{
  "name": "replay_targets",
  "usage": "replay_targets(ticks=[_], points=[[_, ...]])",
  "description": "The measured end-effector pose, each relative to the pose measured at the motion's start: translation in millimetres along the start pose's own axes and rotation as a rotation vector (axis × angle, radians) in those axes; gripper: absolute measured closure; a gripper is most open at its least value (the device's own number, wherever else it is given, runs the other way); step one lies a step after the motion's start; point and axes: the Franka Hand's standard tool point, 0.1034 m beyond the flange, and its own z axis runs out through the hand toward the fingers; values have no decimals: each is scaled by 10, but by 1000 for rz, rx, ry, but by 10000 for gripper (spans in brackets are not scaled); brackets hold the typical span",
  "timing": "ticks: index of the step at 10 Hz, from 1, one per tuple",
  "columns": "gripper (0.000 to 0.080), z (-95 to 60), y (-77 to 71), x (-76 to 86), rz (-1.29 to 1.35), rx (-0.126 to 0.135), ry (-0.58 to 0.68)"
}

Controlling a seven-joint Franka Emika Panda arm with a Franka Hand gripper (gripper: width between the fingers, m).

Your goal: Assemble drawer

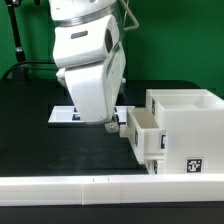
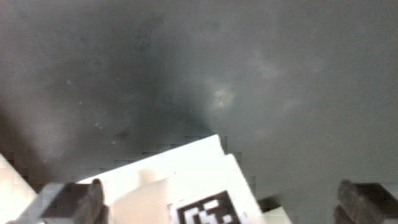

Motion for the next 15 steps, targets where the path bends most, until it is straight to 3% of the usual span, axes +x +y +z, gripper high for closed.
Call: replay_targets(ticks=[6,7,11,15], points=[[151,-51,70,278,110,-13,13],[151,-38,73,267,96,-13,14],[151,-62,-64,-96,28,-4,7],[151,-28,-60,-98,13,0,7]])
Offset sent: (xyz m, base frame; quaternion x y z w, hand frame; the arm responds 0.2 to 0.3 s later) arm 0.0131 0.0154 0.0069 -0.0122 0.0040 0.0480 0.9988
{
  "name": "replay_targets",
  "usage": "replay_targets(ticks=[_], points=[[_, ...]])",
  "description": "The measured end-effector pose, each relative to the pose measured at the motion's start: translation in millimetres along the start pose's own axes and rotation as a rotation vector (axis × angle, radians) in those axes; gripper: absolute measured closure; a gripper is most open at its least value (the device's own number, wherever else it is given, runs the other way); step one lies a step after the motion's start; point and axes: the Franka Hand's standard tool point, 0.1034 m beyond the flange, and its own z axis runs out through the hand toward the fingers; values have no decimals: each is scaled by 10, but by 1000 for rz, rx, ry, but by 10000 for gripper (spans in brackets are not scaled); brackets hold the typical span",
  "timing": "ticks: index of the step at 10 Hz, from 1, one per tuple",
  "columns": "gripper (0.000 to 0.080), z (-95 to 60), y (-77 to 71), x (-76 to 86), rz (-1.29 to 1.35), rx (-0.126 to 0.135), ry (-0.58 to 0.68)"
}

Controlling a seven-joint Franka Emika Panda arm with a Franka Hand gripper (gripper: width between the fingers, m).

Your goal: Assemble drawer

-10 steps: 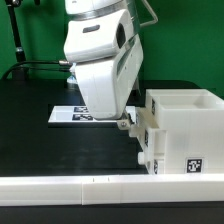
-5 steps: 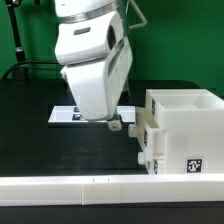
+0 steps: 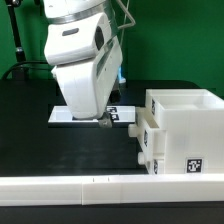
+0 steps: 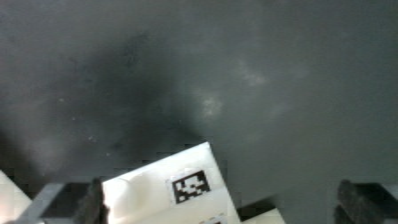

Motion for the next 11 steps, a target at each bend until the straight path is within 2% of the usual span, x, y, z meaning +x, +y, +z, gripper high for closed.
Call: replay_targets(ticks=[2,4,6,8,9,11], points=[[151,45,46,76,-41,1,-4],[151,120,20,245,-46,10,-32],[151,185,3,357,-13,-3,-33],[151,235,-17,354,27,-17,-44],[151,227,-49,312,32,-13,-47],[151,92,-259,53,70,-20,-64]])
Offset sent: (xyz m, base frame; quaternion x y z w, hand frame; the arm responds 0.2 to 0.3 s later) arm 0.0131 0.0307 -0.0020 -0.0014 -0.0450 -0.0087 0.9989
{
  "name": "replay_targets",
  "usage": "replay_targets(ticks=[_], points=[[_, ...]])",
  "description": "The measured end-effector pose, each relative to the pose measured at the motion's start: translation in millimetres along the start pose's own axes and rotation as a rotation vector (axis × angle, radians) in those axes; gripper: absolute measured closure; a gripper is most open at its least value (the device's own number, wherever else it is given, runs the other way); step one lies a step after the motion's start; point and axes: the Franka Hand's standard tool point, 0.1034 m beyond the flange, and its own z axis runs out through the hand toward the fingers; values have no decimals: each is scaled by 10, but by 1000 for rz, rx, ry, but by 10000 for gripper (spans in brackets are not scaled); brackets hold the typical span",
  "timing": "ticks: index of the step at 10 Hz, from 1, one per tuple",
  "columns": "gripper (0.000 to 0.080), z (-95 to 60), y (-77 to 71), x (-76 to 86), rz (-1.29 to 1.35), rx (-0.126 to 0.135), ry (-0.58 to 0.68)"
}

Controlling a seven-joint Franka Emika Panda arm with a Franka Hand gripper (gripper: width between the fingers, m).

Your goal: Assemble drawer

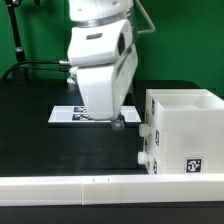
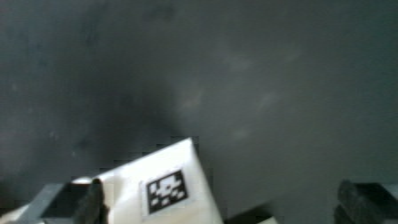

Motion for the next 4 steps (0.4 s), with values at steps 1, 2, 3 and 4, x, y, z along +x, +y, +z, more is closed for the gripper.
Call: replay_targets(ticks=[1,2,3,4], points=[[151,-3,-116,-87,14,1,-7],[151,8,-110,-84,12,3,-8],[151,16,-98,-81,12,4,-6],[151,22,-102,-86,13,5,-7]])
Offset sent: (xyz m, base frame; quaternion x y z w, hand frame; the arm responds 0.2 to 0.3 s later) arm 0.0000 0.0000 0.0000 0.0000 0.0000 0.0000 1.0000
